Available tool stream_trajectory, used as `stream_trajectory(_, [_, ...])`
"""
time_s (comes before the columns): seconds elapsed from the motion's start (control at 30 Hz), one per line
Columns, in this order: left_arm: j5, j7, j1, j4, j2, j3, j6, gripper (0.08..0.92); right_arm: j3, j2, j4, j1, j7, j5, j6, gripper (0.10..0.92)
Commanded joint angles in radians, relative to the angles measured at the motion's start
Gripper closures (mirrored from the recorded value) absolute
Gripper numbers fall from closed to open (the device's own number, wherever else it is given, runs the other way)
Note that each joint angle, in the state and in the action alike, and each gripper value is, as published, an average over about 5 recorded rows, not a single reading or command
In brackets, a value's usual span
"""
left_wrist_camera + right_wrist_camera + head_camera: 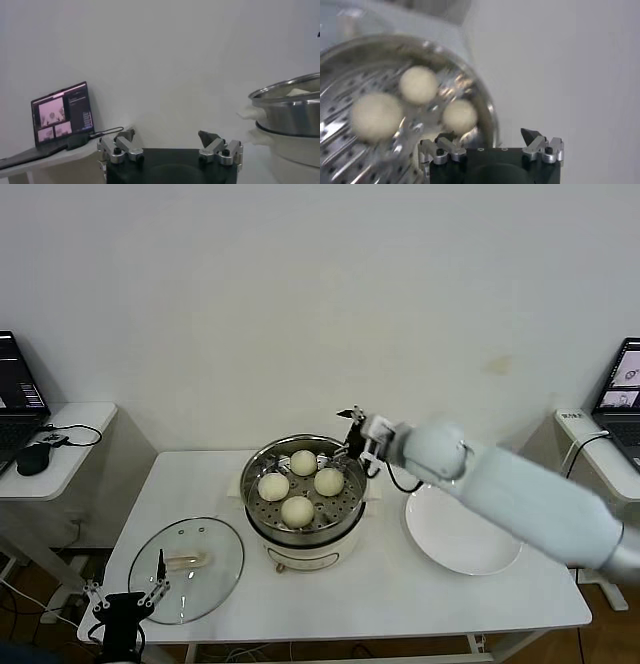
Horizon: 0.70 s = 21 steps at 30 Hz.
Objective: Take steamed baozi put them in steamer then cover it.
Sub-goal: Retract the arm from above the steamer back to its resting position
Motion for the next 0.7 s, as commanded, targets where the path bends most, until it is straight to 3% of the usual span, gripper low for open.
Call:
stream_trajectory(0.03, [0.005,0.001,-0.001,0.008,-0.002,0.012,0.009,0.177,0.791,0.104,0.083,-0.826,0.116,-0.283,0.476,0.203])
stream_trajectory(0.2, [0.018,-0.011,-0.018,0.029,-0.009,0.029,0.059,0.177,1.035,0.315,0.084,-1.059,0.057,-0.342,0.609,0.203])
stream_trajectory(0.4, [0.094,-0.053,-0.027,0.047,0.003,0.062,0.188,0.177,1.201,0.461,0.14,-1.262,0.023,-0.323,0.679,0.203])
stream_trajectory(0.7, [0.459,-0.063,-0.049,0.123,0.067,0.005,0.134,0.177,1.318,0.56,0.2,-1.425,0.008,-0.382,0.663,0.203])
